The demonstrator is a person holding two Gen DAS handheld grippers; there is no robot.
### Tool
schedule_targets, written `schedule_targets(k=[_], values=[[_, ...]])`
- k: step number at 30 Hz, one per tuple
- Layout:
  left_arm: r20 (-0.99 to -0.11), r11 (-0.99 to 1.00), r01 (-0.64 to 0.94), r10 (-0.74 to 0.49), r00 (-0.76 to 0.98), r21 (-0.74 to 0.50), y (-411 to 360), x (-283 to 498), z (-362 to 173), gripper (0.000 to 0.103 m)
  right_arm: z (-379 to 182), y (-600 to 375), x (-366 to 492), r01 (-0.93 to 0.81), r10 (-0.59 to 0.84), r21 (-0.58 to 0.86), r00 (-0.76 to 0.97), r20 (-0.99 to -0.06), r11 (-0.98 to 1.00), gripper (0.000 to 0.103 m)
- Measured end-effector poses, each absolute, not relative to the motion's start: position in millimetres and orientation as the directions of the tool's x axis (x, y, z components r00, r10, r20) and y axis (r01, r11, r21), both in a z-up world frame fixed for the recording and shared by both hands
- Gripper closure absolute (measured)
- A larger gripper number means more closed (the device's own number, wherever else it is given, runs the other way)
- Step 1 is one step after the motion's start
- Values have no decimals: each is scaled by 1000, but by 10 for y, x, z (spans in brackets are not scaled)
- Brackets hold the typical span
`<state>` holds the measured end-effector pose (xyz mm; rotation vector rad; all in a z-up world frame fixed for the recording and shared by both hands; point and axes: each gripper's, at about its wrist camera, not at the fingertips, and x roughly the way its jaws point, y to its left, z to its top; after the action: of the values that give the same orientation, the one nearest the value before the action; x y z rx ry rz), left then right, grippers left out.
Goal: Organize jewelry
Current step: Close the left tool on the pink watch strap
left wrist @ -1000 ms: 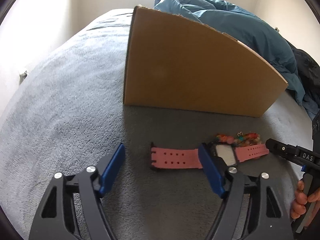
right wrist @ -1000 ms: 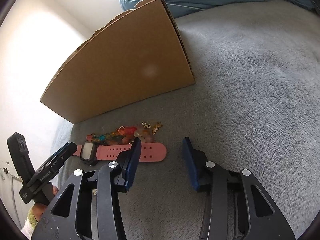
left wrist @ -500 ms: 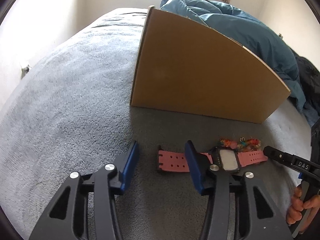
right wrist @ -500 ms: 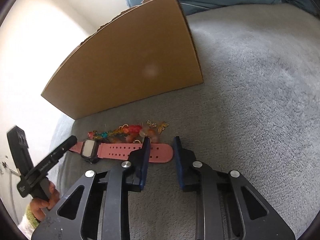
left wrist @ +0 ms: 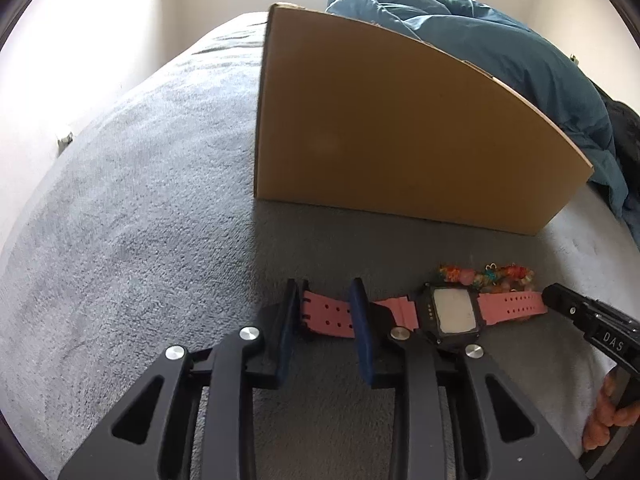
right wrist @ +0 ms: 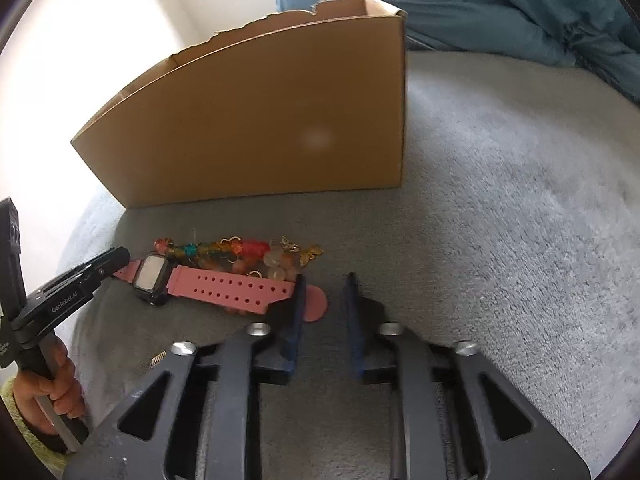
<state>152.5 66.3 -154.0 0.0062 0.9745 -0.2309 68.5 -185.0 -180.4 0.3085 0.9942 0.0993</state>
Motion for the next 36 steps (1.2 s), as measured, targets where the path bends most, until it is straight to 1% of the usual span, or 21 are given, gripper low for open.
schedule_targets(k=[3, 8, 9, 10, 11, 15, 16, 17, 21, 25, 30, 33, 36], values=[[-830, 973, 189, -211, 517, -129, 679, 1532, -1540, 77, -1851, -1940, 690, 52, 284, 363, 526, -802, 930, 70], [-830, 963, 184, -265, 490, -198, 792, 1542, -1594, 77, -1911, -2031, 707, 48, 360, 441, 502, -786, 896, 70], [-825, 959, 186, -278, 491, -212, 808, 1540, -1593, 77, -1905, -2041, 708, 44, 369, 450, 503, -781, 892, 70], [-822, 957, 191, -286, 492, -218, 818, 1533, -1585, 77, -1895, -2043, 712, 32, 392, 469, 503, -771, 883, 74], [-816, 952, 203, -301, 493, -228, 826, 1516, -1565, 77, -1888, -2051, 723, 24, 409, 483, 498, -765, 875, 75], [-808, 946, 221, -318, 496, -237, 932, 1439, -1543, 77, -1888, -2132, 686, 34, 409, 491, 505, -760, 871, 76], [-811, 947, 219, -317, 491, -237, 941, 1426, -1562, 77, -1911, -2145, 689, 45, 412, 499, 505, -759, 865, 79], [-816, 948, 215, -313, 486, -236, 946, 1430, -1581, 77, -1939, -2185, 684, 60, 407, 501, 503, -762, 863, 80], [-823, 956, 189, -291, 488, -226, 942, 1459, -1626, 77, -1958, -2311, 612, 99, 416, 531, 509, -754, 842, 80], [-812, 950, 159, -313, 493, -270, 1027, 1443, -1630, 77, -1898, -2409, 550, 93, 446, 563, 510, -735, 822, 79], [-772, 923, 206, -385, 507, -324, 1187, 1398, -1523, 77, -1819, -2647, 411, 84, 487, 617, 534, -691, 783, 80], [-776, 911, 184, -412, 478, -370, 1271, 1445, -1584, 77, -1875, -2751, 372, 114, 508, 655, 539, -672, 747, 82], [-784, 907, 155, -417, 460, -392, 1329, 1507, -1680, 77, -1867, -2778, 352, 122, 488, 638, 540, -685, 761, 84]])
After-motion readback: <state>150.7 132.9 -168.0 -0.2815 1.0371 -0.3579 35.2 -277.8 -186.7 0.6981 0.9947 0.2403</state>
